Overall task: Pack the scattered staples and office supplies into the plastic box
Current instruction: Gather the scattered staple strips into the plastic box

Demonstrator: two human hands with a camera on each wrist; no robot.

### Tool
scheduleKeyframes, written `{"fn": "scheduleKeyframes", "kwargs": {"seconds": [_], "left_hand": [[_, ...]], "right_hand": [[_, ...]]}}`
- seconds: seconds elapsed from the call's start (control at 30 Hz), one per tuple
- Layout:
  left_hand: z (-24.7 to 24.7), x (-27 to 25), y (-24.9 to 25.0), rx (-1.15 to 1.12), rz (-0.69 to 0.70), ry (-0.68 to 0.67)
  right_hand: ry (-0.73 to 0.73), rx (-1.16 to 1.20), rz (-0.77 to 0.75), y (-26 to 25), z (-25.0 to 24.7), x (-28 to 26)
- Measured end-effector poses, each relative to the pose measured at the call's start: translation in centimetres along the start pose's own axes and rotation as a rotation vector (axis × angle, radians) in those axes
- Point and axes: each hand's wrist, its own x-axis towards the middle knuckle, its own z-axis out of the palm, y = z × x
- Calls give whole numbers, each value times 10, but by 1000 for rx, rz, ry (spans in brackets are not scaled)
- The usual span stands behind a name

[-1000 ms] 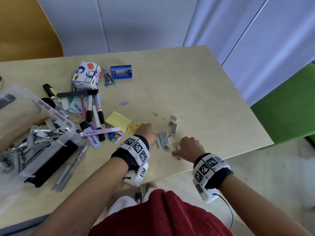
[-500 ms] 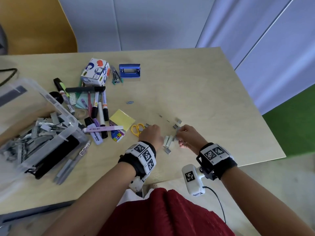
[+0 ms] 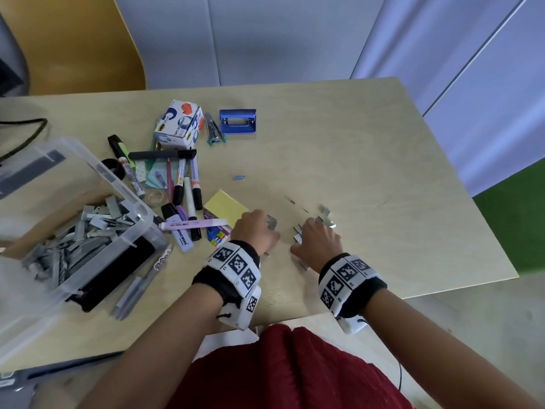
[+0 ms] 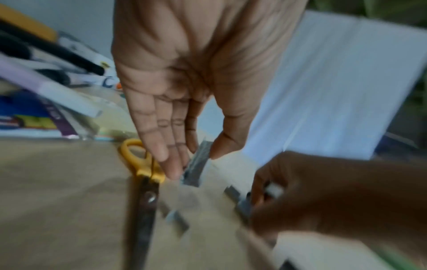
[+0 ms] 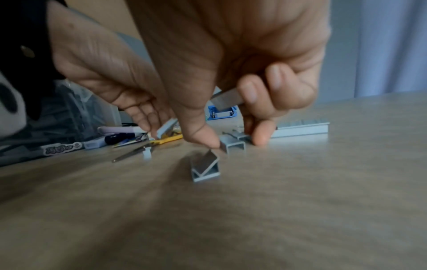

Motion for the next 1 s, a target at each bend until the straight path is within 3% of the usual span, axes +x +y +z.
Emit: {"fn": "scheduleKeyframes", "kwargs": {"seconds": [0.1,0.2,0.3,0.43,0.53,0.7,0.87,1.0], "left_hand": [[-6,7,-6,-361,-65,-10],[-8,11,-11,-804,-150,-168],[-10,10,-14,-1047,-218,-282],[-8,11,-14,-1399,-365,-388],[-4,8,-10,-1623,-391,-455],[1,3,0,-1792,-418,-448],[3,5,2,-1747,-520,-298],[6,6,4,-1716,-575,-295]], "right_hand": [[-5,7,-15,4,1,2],[-53,111,35,11,-4,5],[-24,300,54,15,-16,6],[26,415,-54,3,-38,1],[5,397,-151,-13,-46,-2],[-37,213,-223,-30,-44,-1],[-29,293,-281,-39,-51,4],[-57,221,-333,-51,-43,6]]}}
